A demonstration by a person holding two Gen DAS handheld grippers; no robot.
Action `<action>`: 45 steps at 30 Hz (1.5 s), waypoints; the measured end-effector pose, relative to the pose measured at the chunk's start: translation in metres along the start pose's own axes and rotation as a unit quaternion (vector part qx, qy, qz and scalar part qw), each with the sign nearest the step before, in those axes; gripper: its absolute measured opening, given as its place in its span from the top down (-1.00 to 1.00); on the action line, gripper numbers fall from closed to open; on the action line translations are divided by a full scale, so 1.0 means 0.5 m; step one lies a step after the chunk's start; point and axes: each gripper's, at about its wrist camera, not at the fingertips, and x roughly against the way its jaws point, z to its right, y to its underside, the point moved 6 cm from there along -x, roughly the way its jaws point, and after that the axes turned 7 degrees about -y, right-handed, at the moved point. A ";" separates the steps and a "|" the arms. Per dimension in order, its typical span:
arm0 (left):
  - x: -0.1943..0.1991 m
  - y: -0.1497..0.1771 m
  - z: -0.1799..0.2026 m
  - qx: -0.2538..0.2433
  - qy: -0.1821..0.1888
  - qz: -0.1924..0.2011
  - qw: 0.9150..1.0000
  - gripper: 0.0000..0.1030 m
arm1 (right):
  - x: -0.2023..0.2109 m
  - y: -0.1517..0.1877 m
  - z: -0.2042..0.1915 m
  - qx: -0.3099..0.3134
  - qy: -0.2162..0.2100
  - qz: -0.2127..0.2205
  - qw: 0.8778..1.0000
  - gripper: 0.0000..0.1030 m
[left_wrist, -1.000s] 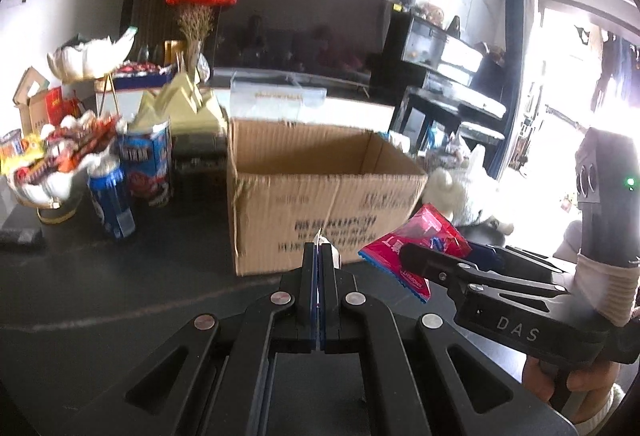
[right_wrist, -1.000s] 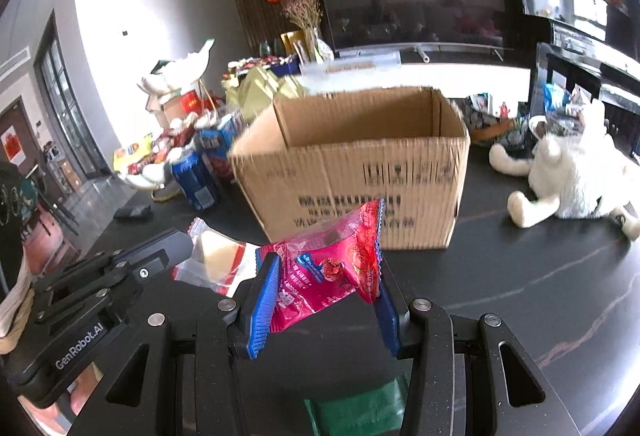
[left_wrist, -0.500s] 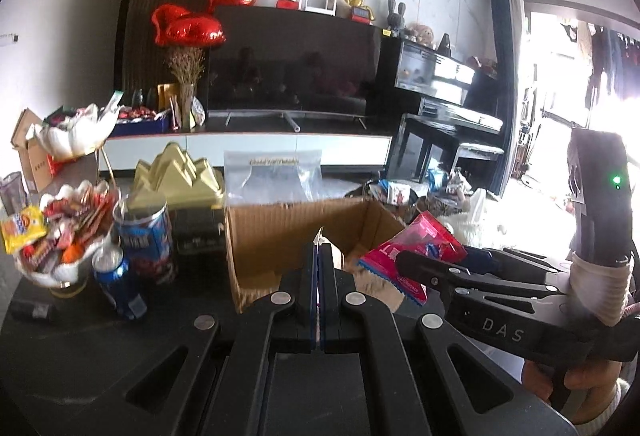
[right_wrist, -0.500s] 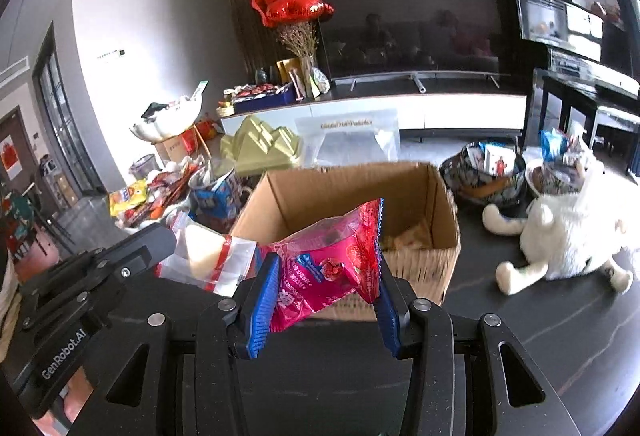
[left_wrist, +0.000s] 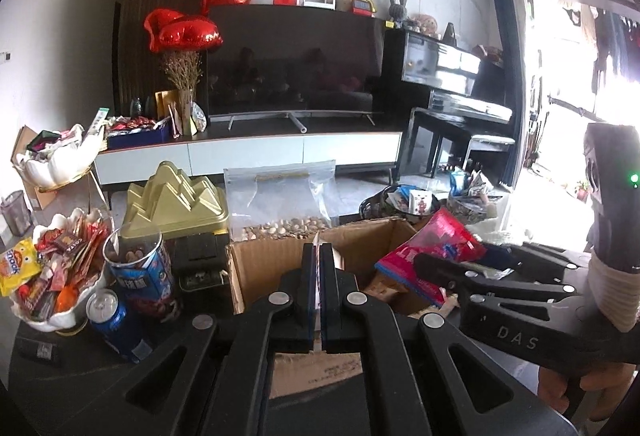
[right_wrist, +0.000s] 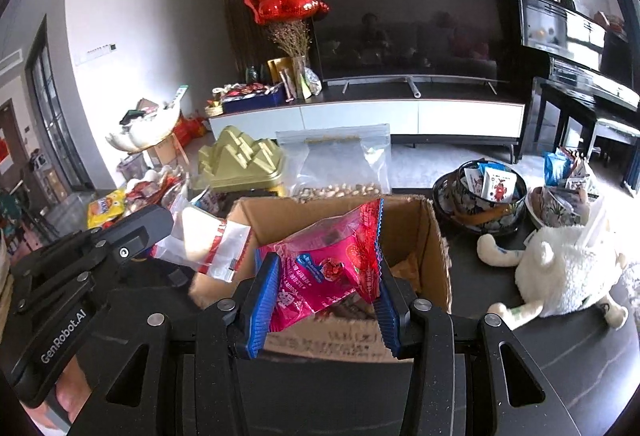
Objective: Organize snacks
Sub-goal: 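Open both tools to drop the two packets into the box, then lower the left tool onto the dark green packet and grasp it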
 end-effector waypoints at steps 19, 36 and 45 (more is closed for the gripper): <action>0.092 0.072 0.030 -0.020 -0.011 -0.022 1.000 0.17 | 0.093 0.082 0.007 -0.014 0.035 -0.001 0.999 -0.35; 0.208 0.188 0.124 -0.068 0.031 -0.049 0.996 -0.26 | 0.249 0.237 0.013 -0.017 0.089 -0.020 0.996 -0.50; 0.202 0.272 0.180 -0.099 0.069 -0.087 0.989 -0.27 | 0.265 0.325 0.037 -0.031 0.099 -0.060 0.993 -0.50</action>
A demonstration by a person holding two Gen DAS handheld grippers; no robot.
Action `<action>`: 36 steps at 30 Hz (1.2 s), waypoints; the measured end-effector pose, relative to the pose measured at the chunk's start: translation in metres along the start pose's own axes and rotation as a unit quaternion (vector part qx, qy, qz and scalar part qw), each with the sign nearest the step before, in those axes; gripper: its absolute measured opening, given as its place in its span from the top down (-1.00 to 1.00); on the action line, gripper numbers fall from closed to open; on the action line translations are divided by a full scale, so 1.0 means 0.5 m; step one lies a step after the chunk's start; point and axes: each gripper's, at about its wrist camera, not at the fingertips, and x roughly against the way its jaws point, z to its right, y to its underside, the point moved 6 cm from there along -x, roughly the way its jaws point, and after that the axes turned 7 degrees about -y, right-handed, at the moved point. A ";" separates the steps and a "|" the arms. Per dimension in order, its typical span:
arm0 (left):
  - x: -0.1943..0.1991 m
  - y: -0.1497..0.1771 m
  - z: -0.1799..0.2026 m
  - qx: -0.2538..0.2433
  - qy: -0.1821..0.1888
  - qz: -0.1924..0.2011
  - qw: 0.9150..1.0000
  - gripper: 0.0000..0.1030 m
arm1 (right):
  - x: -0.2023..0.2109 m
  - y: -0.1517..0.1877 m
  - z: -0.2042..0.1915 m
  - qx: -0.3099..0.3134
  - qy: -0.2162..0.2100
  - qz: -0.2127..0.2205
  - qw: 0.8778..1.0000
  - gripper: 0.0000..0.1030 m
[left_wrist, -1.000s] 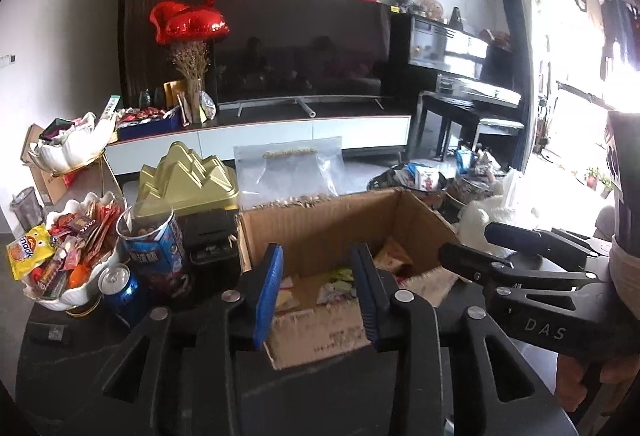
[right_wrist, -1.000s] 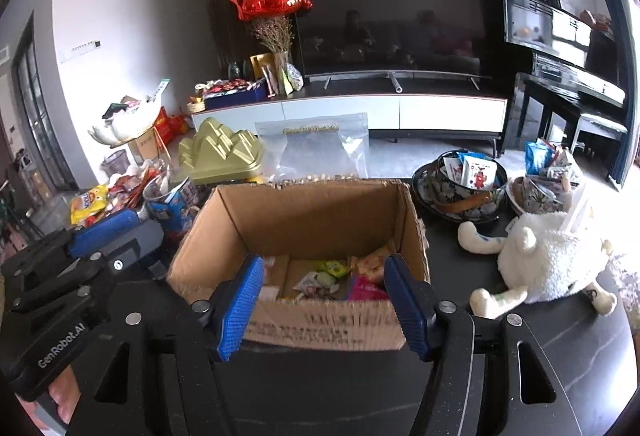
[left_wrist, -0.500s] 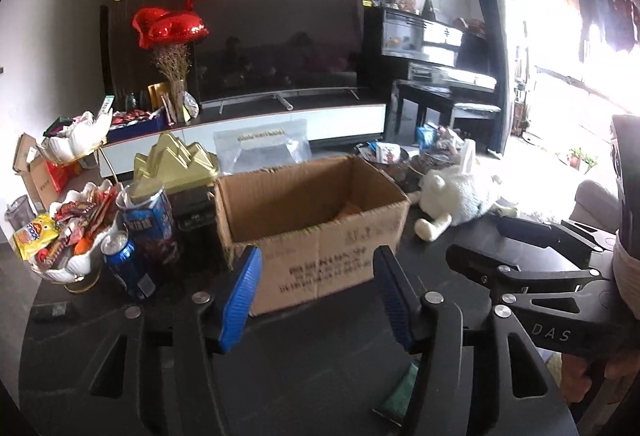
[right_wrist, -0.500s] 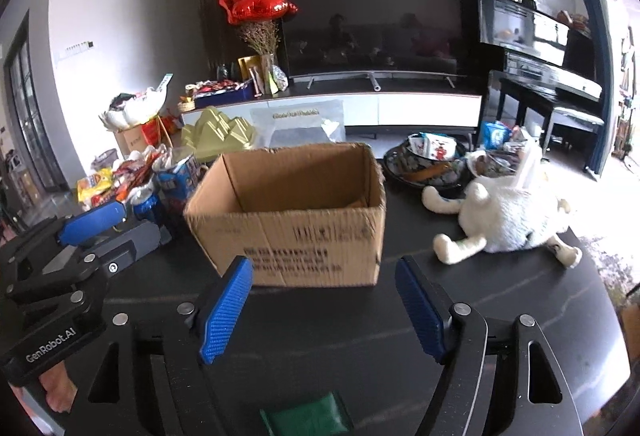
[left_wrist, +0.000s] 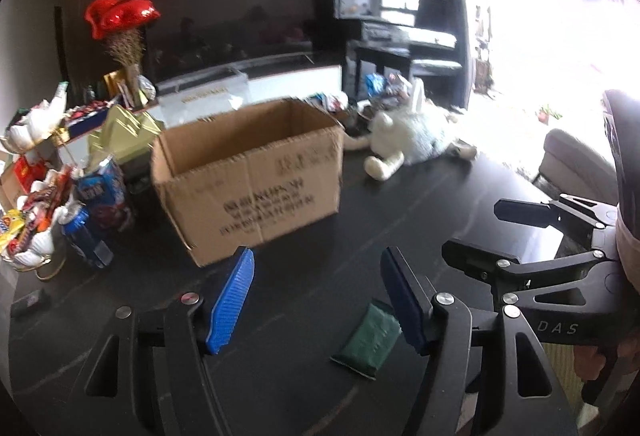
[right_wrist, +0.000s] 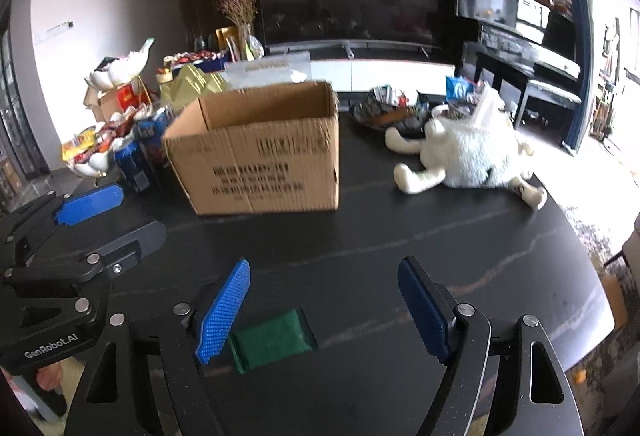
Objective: Organize snacks
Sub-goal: 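Lower the left tool onto the dark green packet and grasp it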
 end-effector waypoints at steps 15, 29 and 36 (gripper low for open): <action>-0.081 0.116 0.080 -0.061 0.042 -0.068 0.995 -0.27 | -0.069 0.163 0.057 -0.036 0.018 -0.092 0.995 -0.50; -0.159 0.178 0.121 -0.095 0.079 -0.120 0.985 -0.27 | -0.103 0.218 0.083 -0.057 0.037 -0.120 0.990 -0.50; -0.194 0.198 0.136 -0.098 0.090 -0.149 0.980 -0.26 | -0.114 0.224 0.095 -0.068 0.038 -0.125 0.989 -0.50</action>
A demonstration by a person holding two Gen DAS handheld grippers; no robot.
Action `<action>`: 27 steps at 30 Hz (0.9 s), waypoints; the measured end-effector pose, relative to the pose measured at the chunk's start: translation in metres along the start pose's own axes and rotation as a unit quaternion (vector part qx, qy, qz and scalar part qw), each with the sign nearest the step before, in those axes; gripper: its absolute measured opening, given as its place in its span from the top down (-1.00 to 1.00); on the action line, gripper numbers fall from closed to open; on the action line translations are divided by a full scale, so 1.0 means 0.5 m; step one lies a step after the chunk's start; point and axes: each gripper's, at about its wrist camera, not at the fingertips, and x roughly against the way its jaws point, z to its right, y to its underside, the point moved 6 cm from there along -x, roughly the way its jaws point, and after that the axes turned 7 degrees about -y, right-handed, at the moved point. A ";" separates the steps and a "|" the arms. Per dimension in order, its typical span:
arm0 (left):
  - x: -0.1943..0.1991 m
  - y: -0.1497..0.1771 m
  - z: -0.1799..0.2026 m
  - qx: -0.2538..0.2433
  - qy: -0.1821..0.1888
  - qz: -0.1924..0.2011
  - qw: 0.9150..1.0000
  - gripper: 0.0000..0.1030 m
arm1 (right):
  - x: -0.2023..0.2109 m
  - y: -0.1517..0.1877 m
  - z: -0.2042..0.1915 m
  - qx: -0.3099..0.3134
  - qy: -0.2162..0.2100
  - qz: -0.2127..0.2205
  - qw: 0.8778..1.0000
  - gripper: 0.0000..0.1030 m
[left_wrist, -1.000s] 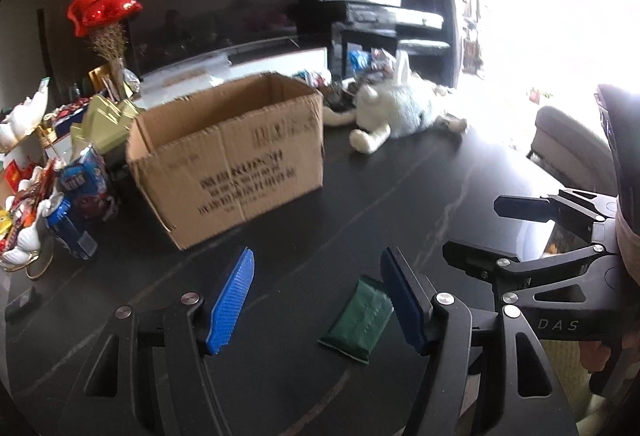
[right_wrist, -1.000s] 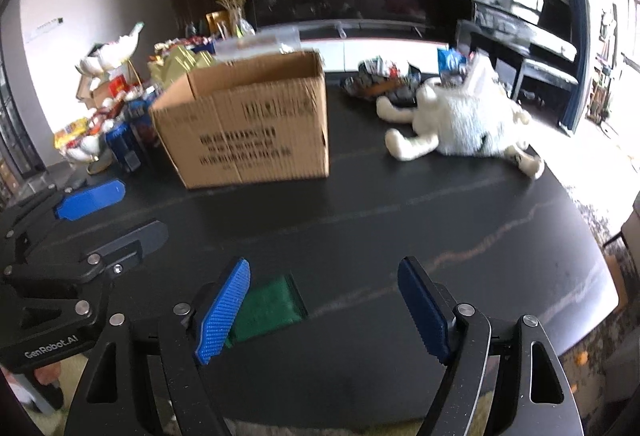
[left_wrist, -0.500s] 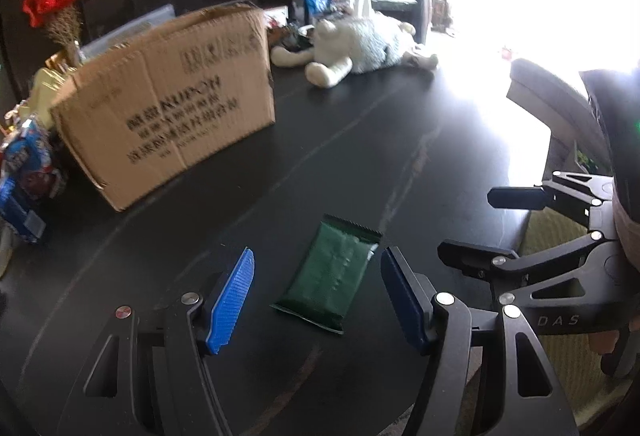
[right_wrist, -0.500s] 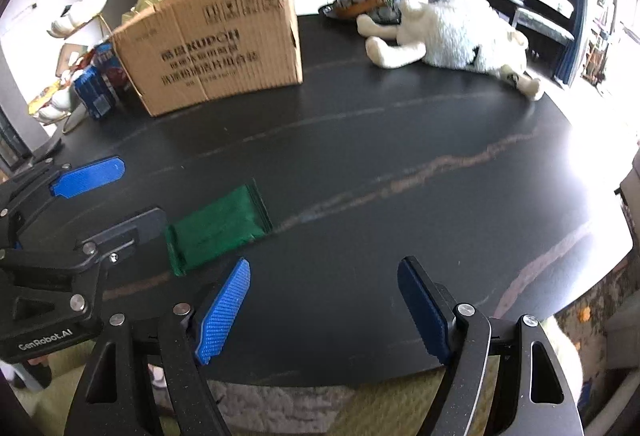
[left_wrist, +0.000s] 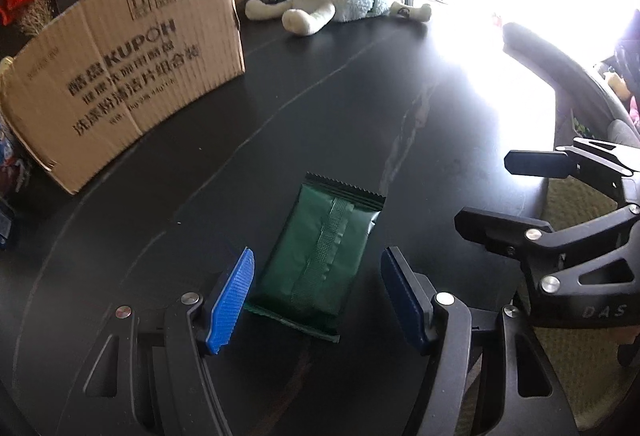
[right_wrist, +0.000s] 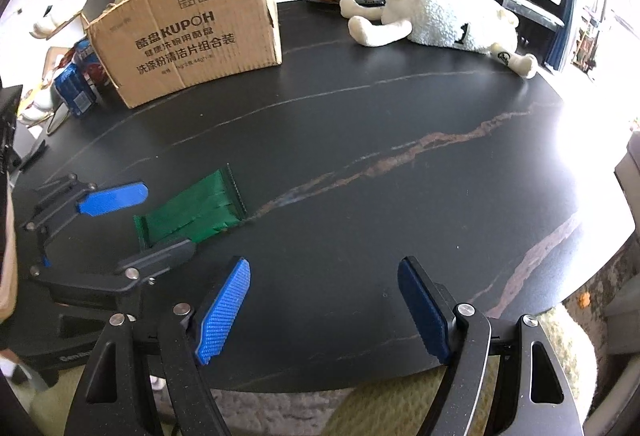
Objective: Organize snacks
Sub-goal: 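Lower the left tool onto the dark green packet and grasp it, then carry the dark green packet with the left tool over the box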
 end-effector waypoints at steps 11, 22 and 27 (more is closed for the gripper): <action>-0.013 -0.009 0.005 0.002 -0.002 -0.008 1.000 -0.02 | -0.013 0.002 0.006 -0.009 -0.005 -0.008 1.000 -0.50; 0.003 -0.001 -0.010 0.039 0.002 0.000 0.999 0.07 | -0.019 0.005 0.004 -0.009 -0.005 -0.011 1.000 -0.50; 0.019 -0.004 -0.019 0.058 0.001 0.008 0.998 0.07 | -0.013 0.000 -0.001 -0.006 -0.005 -0.005 1.000 -0.50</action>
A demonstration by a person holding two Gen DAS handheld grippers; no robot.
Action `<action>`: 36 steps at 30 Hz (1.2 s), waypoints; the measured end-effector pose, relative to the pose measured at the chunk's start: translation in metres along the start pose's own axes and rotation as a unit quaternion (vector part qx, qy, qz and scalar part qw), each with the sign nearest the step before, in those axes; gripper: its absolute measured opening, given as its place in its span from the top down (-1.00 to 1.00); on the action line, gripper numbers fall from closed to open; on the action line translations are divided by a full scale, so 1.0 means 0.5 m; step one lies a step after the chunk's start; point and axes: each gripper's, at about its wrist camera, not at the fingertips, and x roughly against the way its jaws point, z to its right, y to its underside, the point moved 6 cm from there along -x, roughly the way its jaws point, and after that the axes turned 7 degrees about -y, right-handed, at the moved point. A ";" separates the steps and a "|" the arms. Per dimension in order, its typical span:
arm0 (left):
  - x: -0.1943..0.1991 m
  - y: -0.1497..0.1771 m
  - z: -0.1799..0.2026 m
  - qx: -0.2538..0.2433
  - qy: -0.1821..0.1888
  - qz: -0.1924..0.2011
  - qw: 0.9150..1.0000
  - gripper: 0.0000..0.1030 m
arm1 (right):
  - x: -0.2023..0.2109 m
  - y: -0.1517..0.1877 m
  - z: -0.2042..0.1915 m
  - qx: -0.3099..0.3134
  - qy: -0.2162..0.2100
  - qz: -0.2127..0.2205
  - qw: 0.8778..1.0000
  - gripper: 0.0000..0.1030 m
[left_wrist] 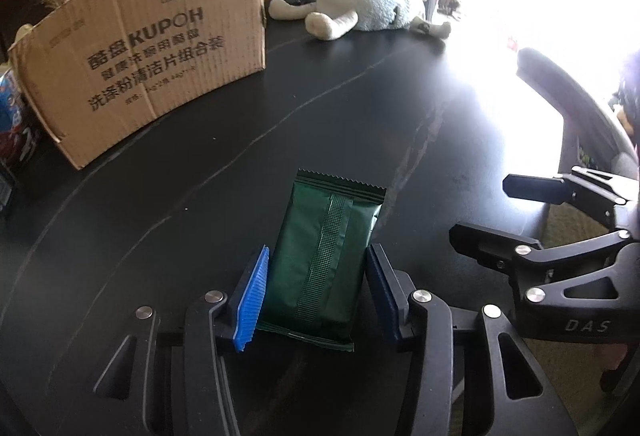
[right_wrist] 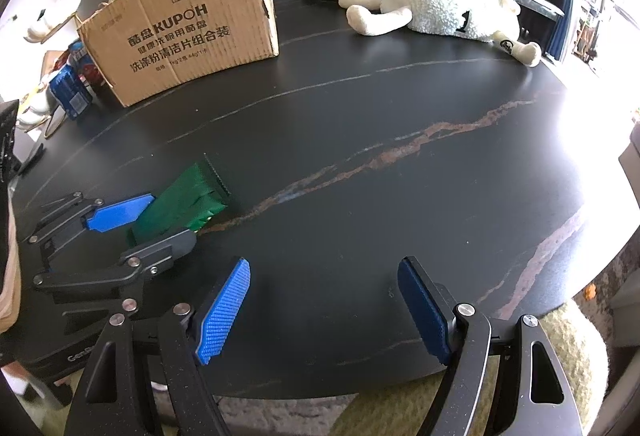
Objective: Organize snacks
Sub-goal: 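Carry the dark green packet with the left tool over the box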
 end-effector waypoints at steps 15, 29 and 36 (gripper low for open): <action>0.111 -0.039 -0.062 0.052 -0.025 0.066 0.996 0.07 | 0.075 -0.077 -0.055 0.040 -0.003 0.060 0.997 -0.50; 0.208 -0.116 -0.142 0.100 -0.060 0.119 0.986 0.07 | 0.126 -0.194 -0.121 0.073 -0.032 0.108 0.991 -0.50; 0.253 -0.164 -0.194 0.114 -0.087 0.146 0.979 0.07 | 0.142 -0.266 -0.166 0.087 -0.052 0.119 0.988 -0.50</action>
